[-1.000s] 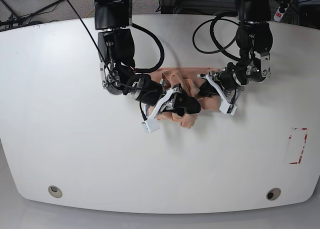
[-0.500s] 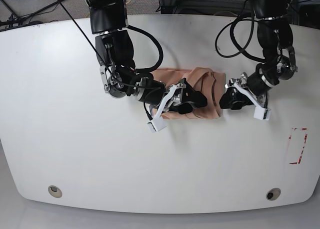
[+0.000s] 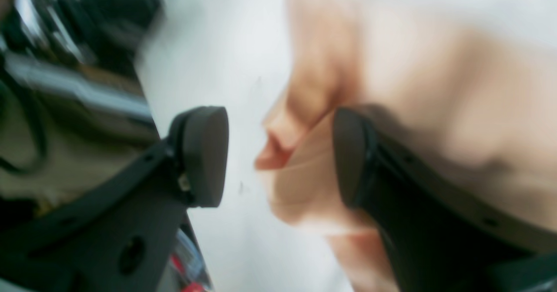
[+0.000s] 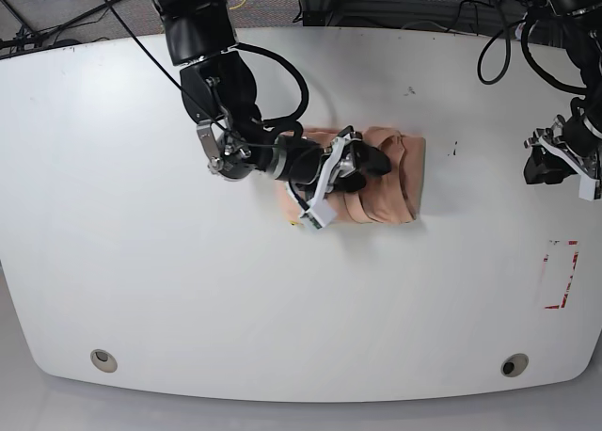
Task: Fold the T-shirt properly
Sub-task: 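Press the folded bundle with the right gripper and withdraw the left gripper, then open both grippers and lift them away from the folded shirt, then grasp the folded peach shirt's opposite ends with both grippers, then rotate the folded shirt with both grippers to turn it lengthwise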
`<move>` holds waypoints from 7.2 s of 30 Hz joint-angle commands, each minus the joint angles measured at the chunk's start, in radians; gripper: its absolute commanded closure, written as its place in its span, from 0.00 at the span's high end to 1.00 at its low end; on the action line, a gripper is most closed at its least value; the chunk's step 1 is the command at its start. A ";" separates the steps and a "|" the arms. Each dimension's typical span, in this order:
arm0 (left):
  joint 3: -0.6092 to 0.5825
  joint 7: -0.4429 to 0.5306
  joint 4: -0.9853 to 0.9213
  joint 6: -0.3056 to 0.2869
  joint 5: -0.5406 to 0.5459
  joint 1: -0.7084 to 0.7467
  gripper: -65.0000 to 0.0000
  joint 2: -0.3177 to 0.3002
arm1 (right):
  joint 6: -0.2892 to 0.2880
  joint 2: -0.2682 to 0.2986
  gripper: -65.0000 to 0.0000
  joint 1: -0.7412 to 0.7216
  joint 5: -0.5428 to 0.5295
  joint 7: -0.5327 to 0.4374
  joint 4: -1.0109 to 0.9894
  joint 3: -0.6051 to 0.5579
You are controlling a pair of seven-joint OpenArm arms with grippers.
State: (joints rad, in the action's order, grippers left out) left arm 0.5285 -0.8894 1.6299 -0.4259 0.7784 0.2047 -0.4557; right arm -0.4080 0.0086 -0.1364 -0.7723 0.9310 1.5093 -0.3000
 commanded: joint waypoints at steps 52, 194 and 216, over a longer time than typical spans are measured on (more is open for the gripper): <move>-0.164 0.025 0.134 -0.003 -0.021 0.040 0.38 -0.025 | 0.001 0.004 0.22 -0.130 0.508 -0.387 -0.080 0.022; -0.377 0.068 -0.210 -0.227 -0.529 -0.284 0.38 0.162 | -0.048 0.035 0.21 -0.309 0.666 -0.602 -0.579 0.041; -0.628 0.212 -0.461 -0.219 -0.528 -0.557 0.38 0.199 | -0.048 0.112 0.21 0.091 0.663 -0.335 0.044 0.040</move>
State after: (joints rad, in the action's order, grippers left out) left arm -0.1059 -0.7048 1.1671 -0.6449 0.2382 -0.3180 -0.2455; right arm -0.4538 0.1242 -0.0433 -0.1013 0.6071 1.4994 -0.2626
